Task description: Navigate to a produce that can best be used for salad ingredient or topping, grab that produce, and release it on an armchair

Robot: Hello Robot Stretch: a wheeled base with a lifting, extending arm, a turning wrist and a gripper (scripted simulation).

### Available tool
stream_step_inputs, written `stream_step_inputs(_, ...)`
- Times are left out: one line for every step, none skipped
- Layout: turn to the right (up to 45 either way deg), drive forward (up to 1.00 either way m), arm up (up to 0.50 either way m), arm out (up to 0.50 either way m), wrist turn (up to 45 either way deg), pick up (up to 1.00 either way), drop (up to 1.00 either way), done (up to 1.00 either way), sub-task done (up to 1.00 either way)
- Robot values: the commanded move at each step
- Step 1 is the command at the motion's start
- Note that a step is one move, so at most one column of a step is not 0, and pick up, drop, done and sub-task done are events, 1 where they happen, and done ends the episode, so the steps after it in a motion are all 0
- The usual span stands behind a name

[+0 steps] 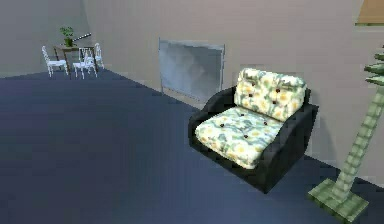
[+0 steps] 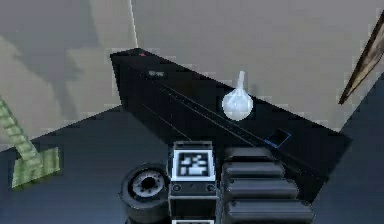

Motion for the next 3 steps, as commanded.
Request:
stream_step_inputs(-3.0, 0.00, 0.00, 0.00, 0.0, 0.00, 0.00, 0.00, 0.00)
stream_step_inputs(0.0, 1.00, 0.00, 0.00, 0.0, 0.00, 0.00, 0.00, 0.00)
stream_step_inputs(0.0, 0.25, 0.00, 0.00, 0.0, 0.00, 0.00, 0.00, 0.00)
